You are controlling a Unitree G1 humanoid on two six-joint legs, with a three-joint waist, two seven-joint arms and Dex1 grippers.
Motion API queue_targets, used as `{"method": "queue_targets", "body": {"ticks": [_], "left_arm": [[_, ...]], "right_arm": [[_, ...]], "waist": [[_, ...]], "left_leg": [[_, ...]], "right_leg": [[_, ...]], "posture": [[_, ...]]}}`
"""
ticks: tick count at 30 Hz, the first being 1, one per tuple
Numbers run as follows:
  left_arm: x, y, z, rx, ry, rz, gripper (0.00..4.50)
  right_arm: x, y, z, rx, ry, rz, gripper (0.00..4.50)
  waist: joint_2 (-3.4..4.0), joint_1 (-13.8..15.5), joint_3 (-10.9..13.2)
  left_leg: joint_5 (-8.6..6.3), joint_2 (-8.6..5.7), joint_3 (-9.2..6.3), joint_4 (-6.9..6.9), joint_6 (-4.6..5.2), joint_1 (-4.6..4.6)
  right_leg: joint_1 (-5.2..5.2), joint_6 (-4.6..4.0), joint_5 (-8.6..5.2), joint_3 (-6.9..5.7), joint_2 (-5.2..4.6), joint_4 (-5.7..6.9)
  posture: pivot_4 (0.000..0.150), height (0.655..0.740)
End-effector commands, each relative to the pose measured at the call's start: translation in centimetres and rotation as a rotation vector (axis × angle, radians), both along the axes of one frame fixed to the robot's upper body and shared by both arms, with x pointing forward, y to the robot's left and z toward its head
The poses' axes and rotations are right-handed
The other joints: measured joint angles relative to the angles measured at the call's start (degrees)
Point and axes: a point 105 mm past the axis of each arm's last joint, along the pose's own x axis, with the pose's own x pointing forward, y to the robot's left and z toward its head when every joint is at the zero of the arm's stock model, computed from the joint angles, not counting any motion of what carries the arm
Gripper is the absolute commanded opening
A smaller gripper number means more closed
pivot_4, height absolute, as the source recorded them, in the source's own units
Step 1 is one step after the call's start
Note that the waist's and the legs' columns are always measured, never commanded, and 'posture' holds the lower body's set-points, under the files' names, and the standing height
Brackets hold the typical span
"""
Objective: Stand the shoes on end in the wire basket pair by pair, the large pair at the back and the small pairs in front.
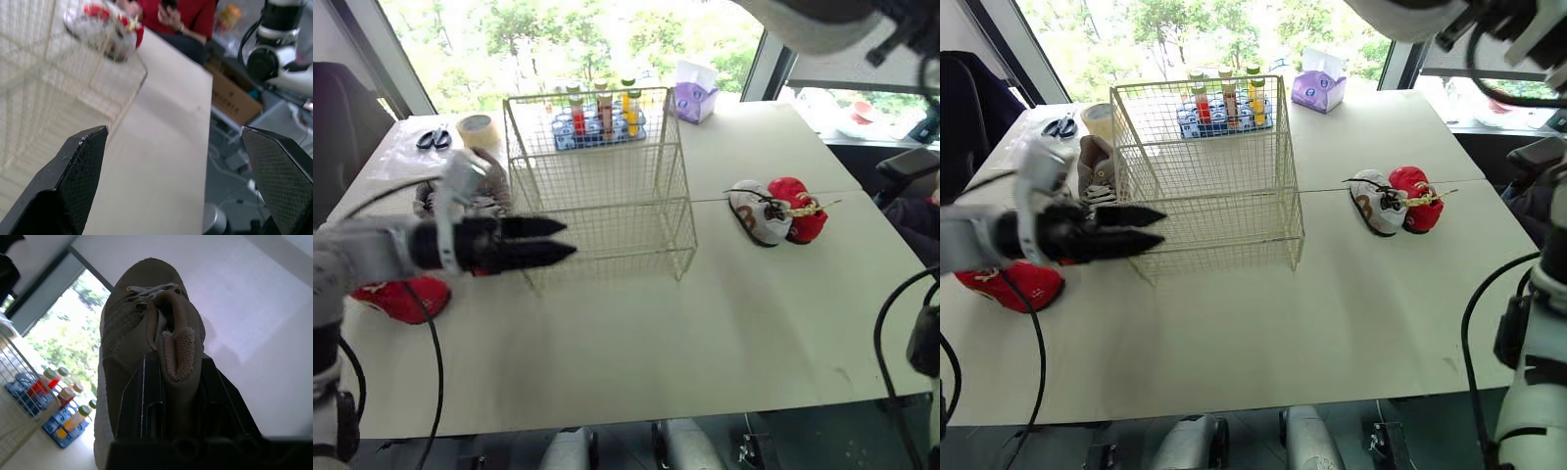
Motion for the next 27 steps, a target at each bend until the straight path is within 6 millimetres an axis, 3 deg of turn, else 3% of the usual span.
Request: {"method": "queue_targets", "body": {"ticks": [1, 4, 8, 12, 24, 27], "left_arm": [[0.6, 3.3, 3.7, -0.121, -0.039, 0.08, 4.5], [1.7, 6.0, 4.5, -0.159, -0.041, 0.167, 4.5], [2.1, 7.1, 5.6, -0.225, -0.049, 0.169, 4.5], [2.6, 6.5, 4.6, -0.21, -0.026, 0.168, 4.5], [4.1, 4.3, 2.8, -0.203, 0.016, 0.119, 4.5], [3.6, 3.2, 2.4, -0.207, 0.046, 0.046, 3.63]], "right_arm": [[-1.9, 1.9, -0.6, -0.123, 0.097, 0.17, 0.24], [-2.2, 3.6, -3.2, -0.219, 0.217, 0.282, 0.24], [-2.0, 4.6, -5.8, -0.31, 0.288, 0.323, 0.24], [-2.4, 4.9, -5.3, -0.314, 0.268, 0.344, 0.24], [-3.8, 6.6, -7.0, -0.38, 0.315, 0.425, 0.24], [-4.1, 6.8, -7.5, -0.381, 0.329, 0.439, 0.22]], "waist": [[-0.01, 0.22, 0.01], [0.0, 0.34, 0.01], [-0.09, 1.01, 0.06], [-0.13, 1.29, 0.08], [-0.17, 2.08, 0.1], [-0.18, 2.17, 0.09]], "left_leg": [[0.0, -0.03, 0.0, 0.02, -0.01, -0.01], [0.02, -0.1, 0.03, 0.1, -0.03, -0.02], [0.06, -0.13, -0.07, 0.16, -0.11, -0.07], [0.08, -0.25, -0.08, 0.22, -0.15, -0.14], [0.12, -0.24, -0.12, 0.21, -0.21, -0.18], [0.12, -0.25, -0.11, 0.22, -0.22, -0.19]], "right_leg": [[0.01, 0.0, 0.0, -0.01, -0.04, -0.01], [0.01, 0.01, 0.01, -0.05, -0.1, 0.02], [0.01, 0.01, 0.01, -0.22, -0.13, 0.05], [-0.02, 0.02, 0.01, -0.24, -0.31, 0.05], [-0.11, 0.02, 0.01, -0.25, -0.33, 0.13], [-0.11, 0.02, 0.01, -0.25, -0.33, 0.13]], "posture": [[0.15, 0.74], [0.15, 0.74], [0.15, 0.74], [0.15, 0.74], [0.15, 0.74], [0.15, 0.74]]}}
